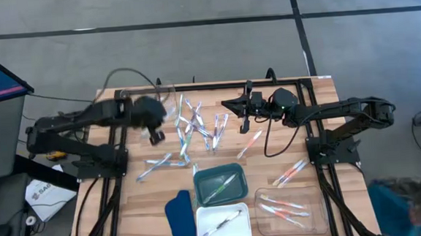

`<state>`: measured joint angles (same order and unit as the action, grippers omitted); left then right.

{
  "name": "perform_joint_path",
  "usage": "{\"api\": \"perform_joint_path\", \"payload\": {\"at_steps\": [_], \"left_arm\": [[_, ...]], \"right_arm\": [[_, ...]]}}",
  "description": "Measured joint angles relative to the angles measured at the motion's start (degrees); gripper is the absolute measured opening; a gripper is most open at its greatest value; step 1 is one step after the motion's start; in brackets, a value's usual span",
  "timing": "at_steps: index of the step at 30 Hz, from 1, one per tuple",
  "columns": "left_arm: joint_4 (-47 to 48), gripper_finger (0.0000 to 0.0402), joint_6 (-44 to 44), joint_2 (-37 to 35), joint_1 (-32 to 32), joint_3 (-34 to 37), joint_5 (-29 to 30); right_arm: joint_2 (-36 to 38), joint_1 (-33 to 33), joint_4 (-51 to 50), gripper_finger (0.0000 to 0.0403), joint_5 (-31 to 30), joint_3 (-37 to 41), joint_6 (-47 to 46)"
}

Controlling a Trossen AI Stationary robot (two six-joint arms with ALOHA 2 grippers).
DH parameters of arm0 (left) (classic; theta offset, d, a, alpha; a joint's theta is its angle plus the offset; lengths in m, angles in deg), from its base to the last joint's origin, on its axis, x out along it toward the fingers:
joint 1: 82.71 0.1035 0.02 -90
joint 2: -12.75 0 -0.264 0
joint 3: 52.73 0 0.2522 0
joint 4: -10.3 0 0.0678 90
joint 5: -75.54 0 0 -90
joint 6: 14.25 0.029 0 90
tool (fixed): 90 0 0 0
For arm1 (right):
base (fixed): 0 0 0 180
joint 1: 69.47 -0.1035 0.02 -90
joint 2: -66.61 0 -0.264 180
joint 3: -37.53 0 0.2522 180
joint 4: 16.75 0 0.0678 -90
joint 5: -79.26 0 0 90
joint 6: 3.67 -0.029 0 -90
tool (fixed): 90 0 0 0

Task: Pick & Place Toothbrushes
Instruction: Put the blue toothbrush into the top transparent bin

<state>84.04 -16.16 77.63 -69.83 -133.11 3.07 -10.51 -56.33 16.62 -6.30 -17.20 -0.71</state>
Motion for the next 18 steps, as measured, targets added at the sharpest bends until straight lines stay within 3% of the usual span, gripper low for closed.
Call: {"api": "perform_joint_path", "payload": {"at_steps": [5,10,18], "left_arm": [[-2.45,0.0007,15.74,0.45,13.8,-2.43,-0.43],[-3.49,0.0007,29.1,4.59,25.39,-3.14,-7.2],[-3.6,0.0007,38.34,16.07,35.08,-3.14,-7.99]], "right_arm": [[0.0,0.0,-0.01,0.0006,0.0,0.01,0.02],[0.0,0.09,-0.02,0.0006,-0.02,0.0,0.02],[0.0,0.09,-0.09,0.0006,-0.02,0.02,0.02]]}}
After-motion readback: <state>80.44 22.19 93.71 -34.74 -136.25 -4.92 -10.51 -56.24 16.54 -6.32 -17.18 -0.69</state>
